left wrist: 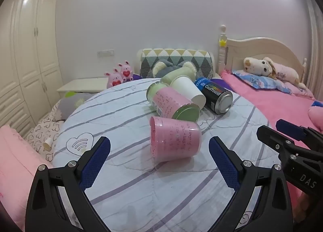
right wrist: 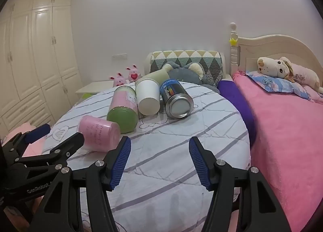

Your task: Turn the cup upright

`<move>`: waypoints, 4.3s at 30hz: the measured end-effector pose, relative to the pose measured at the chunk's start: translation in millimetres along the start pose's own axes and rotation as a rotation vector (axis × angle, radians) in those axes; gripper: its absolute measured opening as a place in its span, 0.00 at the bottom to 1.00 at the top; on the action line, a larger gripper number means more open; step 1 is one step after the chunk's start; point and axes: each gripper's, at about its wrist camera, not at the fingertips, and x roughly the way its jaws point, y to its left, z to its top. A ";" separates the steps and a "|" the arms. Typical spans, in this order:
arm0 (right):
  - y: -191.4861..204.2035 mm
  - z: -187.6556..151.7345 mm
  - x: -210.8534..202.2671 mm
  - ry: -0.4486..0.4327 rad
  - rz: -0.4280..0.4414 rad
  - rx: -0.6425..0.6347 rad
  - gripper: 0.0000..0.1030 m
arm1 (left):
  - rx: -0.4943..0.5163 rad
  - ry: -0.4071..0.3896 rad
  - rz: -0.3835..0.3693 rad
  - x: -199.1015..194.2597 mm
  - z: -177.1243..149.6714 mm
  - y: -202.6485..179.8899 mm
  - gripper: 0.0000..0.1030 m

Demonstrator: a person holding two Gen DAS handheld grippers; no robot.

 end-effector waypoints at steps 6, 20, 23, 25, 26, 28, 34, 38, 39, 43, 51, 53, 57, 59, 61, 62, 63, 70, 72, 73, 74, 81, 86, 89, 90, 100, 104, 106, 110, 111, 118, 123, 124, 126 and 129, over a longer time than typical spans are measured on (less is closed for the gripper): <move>-3.9 1.4 1.4 -0.021 -0.013 -0.007 0.60 | -0.005 0.037 -0.006 0.9 5.2 3.8 0.97; -4.2 2.2 -5.1 -0.005 -0.007 0.009 0.60 | -0.003 0.044 -0.009 0.6 11.7 4.4 0.97; -4.6 2.0 -5.3 -0.005 -0.006 0.010 0.60 | 0.001 0.036 -0.007 -2.0 11.4 2.5 0.97; -4.9 1.7 -5.9 -0.004 -0.008 0.011 0.60 | 0.002 0.035 -0.009 -3.1 11.6 1.9 0.97; -4.8 1.3 -5.4 -0.001 -0.011 0.009 0.60 | 0.002 0.035 -0.008 -3.1 11.1 1.7 0.97; -4.9 0.6 -4.3 0.010 -0.011 0.003 0.60 | 0.002 0.034 -0.008 -3.9 11.3 1.2 0.97; -4.1 0.1 -2.6 0.019 -0.010 -0.005 0.60 | 0.004 0.037 -0.010 -4.8 11.0 0.2 0.97; -2.3 1.6 -4.3 0.013 -0.011 -0.016 0.60 | 0.007 0.042 -0.013 -5.3 11.4 0.2 0.97; -2.4 2.0 -5.0 0.011 -0.012 -0.019 0.60 | 0.009 0.042 -0.013 -5.1 11.6 -0.1 0.97; -3.0 3.5 -5.3 0.008 -0.020 -0.029 0.60 | 0.009 0.044 -0.020 -3.6 12.3 -0.6 0.97; -6.7 3.1 -6.5 0.009 -0.024 -0.023 0.60 | 0.013 0.044 -0.021 -4.0 11.2 -0.9 0.97; -6.4 3.1 -6.0 0.010 -0.025 -0.025 0.60 | 0.016 0.043 -0.021 -4.8 11.1 -1.1 0.97; -6.6 2.3 -5.5 0.011 -0.022 -0.026 0.60 | 0.014 0.044 -0.022 -4.7 11.1 -1.2 0.97; -6.4 1.8 -5.5 0.011 -0.022 -0.027 0.60 | 0.014 0.042 -0.020 -4.8 10.8 -1.4 0.97; -6.2 2.1 -5.4 0.012 -0.021 -0.029 0.60 | 0.013 0.040 -0.018 -5.0 10.9 -1.2 0.97; -6.5 2.3 -5.2 0.012 -0.020 -0.028 0.60 | 0.010 0.038 -0.014 -4.9 10.9 -1.7 0.97; -6.3 2.2 -5.1 0.011 -0.019 -0.028 0.60 | 0.008 0.039 -0.015 -4.5 11.1 -1.6 0.97; -4.1 4.1 -0.5 0.022 -0.014 -0.032 0.60 | 0.007 0.051 -0.016 1.4 14.3 0.4 0.97; -3.5 6.3 3.0 0.029 -0.015 -0.034 0.60 | 0.009 0.056 -0.017 4.6 16.0 0.9 0.97; -3.4 7.6 4.3 0.030 -0.014 -0.034 0.60 | 0.009 0.058 -0.018 6.4 17.0 1.3 0.97; -3.3 8.7 5.9 0.032 -0.012 -0.034 0.60 | 0.009 0.061 -0.018 8.5 18.1 1.6 0.97; -1.5 21.2 24.6 0.071 0.013 -0.040 0.60 | 0.016 0.091 -0.017 24.0 27.8 6.3 0.97; 0.6 33.5 42.1 0.099 0.032 -0.060 0.60 | 0.014 0.134 -0.030 42.4 38.9 11.8 0.97; 0.2 41.4 51.7 0.113 0.057 -0.065 0.60 | 0.000 0.180 -0.075 55.6 45.4 16.5 0.97; -0.6 45.5 57.6 0.125 0.065 -0.062 0.60 | -0.006 0.198 -0.083 60.2 47.5 17.7 0.97; -7.9 80.6 109.3 0.221 0.114 -0.054 0.60 | 0.062 0.321 -0.080 109.6 91.1 22.9 0.97; -19.1 96.0 128.9 0.274 0.083 -0.008 0.60 | 0.132 0.387 -0.058 138.1 112.0 18.5 0.97; -25.8 104.2 137.1 0.305 0.071 0.025 0.60 | 0.171 0.432 -0.064 155.7 124.2 13.8 0.97; -37.3 118.5 149.8 0.346 0.016 0.096 0.60 | 0.228 0.500 -0.092 184.2 147.2 5.3 0.97; -41.2 122.3 152.1 0.357 0.004 0.124 0.60 | 0.238 0.513 -0.097 188.6 150.3 3.8 0.97; -67.5 138.8 169.9 0.451 -0.080 0.308 0.60 | 0.318 0.648 -0.178 246.2 184.8 -20.1 0.97; -80.4 142.3 181.1 0.510 -0.111 0.383 0.60 | 0.443 0.722 -0.189 284.1 193.7 -46.4 0.97; -82.7 143.2 182.6 0.518 -0.112 0.396 0.60 | 0.462 0.743 -0.196 292.2 193.7 -51.0 0.97; -88.4 144.0 186.6 0.530 -0.123 0.426 0.60 | 0.483 0.779 -0.216 305.3 192.9 -56.8 0.97; -93.7 142.6 192.5 0.552 -0.140 0.461 0.60 | 0.539 0.831 -0.216 322.4 188.4 -66.2 0.97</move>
